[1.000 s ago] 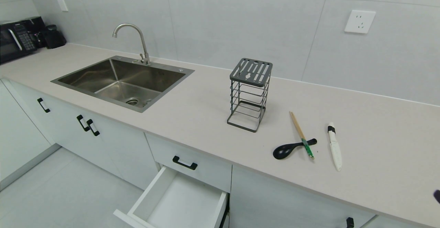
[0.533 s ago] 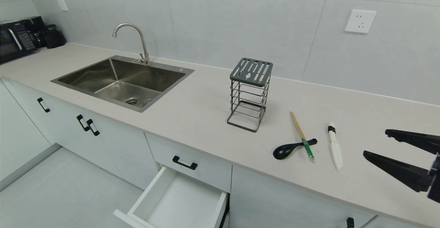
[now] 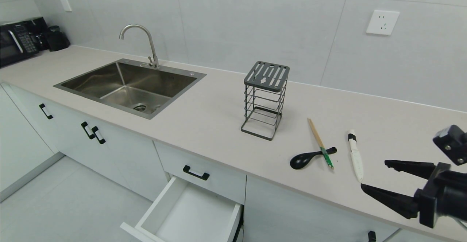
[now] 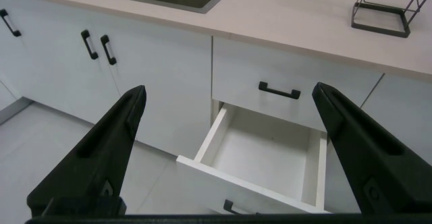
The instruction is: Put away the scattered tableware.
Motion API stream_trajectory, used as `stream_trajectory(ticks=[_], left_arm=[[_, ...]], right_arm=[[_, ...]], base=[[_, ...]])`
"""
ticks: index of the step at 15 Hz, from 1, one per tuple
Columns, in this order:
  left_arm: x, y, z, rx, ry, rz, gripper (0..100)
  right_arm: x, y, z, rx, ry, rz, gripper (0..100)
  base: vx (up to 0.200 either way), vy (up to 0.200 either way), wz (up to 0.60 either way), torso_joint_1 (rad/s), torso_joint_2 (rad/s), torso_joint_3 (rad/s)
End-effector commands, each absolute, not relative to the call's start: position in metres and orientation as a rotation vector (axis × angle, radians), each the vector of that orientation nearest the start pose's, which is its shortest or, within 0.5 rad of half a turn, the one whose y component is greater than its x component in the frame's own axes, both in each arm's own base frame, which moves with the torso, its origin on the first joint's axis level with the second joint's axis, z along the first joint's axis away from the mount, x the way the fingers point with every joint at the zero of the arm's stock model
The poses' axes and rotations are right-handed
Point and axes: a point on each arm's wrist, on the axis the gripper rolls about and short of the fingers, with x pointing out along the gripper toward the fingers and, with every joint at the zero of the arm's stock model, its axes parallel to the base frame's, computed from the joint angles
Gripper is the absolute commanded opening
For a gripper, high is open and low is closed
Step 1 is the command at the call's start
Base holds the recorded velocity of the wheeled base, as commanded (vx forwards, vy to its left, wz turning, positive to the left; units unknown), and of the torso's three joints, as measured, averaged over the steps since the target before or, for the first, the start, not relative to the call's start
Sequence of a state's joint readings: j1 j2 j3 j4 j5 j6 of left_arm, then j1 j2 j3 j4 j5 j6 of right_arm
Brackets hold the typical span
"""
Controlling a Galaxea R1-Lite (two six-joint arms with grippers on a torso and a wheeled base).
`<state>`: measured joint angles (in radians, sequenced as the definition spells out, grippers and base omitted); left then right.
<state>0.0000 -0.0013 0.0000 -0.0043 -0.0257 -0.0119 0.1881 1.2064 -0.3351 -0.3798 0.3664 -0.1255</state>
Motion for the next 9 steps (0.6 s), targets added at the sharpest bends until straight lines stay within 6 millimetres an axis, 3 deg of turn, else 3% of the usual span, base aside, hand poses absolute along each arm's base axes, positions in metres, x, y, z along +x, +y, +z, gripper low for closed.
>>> stream_trajectory(ticks=[1,5,9], left_arm=[[-0.023,-0.001,0.076,-0.012,-0.004,-0.026,100],[-0.023,-0.001,0.076,-0.012,-0.004,-0.026,100],[-0.023,-0.001,0.076,-0.012,-0.004,-0.026,100]], right_arm=[[0.158,0.052,0.136,-0.009,0.57,0.58,100],[0.175,0.071,0.136,0.002,0.607,0.541,100],[0.177,0.07,0.122,-0.013,0.674,0.484,100]], base=[[0.0,0.0,0.0,0.0,0.0,0.0],[0.0,0.0,0.0,0.0,0.0,0.0],[0.0,0.0,0.0,0.0,0.0,0.0]])
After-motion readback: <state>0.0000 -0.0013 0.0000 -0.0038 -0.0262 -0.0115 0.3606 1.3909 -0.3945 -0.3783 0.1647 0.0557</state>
